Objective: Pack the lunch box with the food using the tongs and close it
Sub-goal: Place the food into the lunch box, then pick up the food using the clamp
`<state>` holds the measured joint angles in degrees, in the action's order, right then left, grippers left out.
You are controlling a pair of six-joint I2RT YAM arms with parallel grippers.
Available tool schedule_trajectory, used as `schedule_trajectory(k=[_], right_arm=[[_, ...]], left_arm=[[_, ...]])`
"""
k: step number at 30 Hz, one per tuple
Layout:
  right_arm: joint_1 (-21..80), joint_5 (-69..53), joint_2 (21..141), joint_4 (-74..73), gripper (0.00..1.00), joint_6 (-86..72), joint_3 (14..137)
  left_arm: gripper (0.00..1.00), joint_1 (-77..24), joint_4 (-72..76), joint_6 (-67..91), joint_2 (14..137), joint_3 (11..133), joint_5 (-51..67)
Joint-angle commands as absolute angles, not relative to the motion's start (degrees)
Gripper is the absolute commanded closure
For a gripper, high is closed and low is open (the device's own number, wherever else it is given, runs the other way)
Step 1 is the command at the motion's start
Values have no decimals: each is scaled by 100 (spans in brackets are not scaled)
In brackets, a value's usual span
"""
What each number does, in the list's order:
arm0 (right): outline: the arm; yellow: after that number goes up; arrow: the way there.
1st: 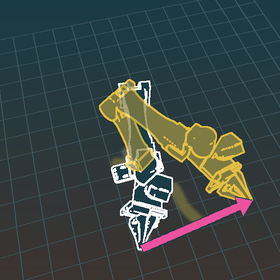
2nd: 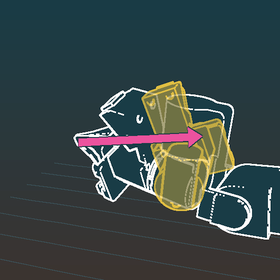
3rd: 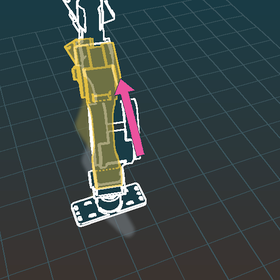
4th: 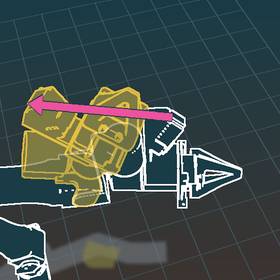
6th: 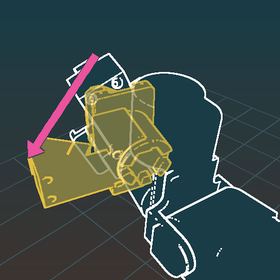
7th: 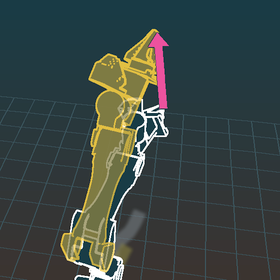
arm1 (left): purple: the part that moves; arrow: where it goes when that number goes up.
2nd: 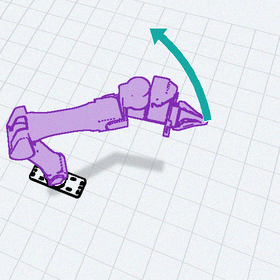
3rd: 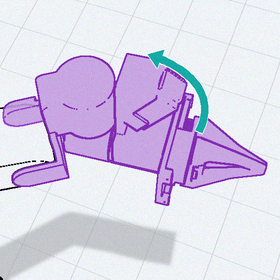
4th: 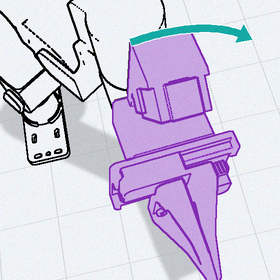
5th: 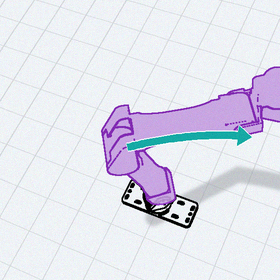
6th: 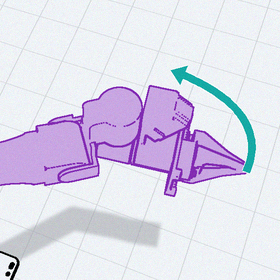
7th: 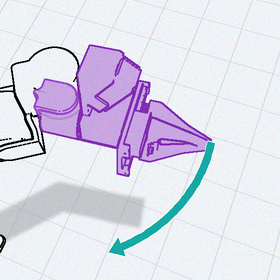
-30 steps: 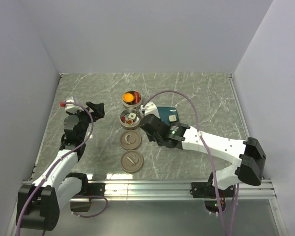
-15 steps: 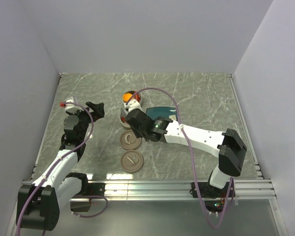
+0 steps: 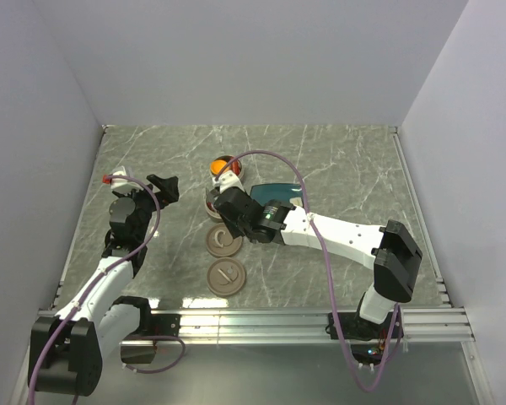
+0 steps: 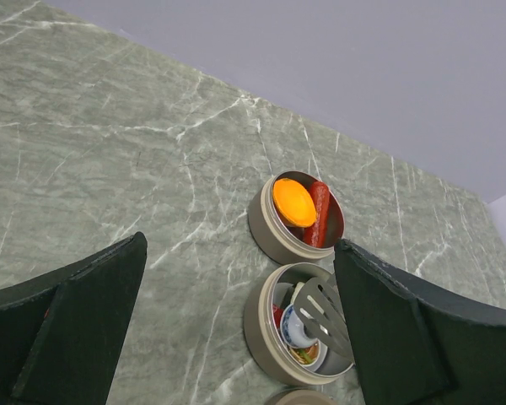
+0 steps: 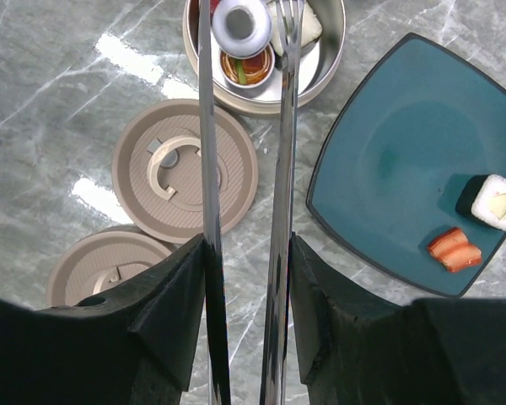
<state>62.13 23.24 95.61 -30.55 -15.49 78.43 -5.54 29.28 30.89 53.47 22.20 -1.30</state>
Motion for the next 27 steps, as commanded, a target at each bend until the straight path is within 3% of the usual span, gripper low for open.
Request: schedule_trajectory(k=[1,13,27], right_arm=[[6240,2514,9466,-2962,51,-1494,8051],[6214,3032,8693,-3067,52,-1784,7542],[5634,3612,6945,-3682,52,-2891,5749]], left_arm=[[1,-527,3129,3103,5353,2329,-132],[1,-527,3120,3103,5370,2338,-123],[1,-527,3111,3120,5353,2338,-106]])
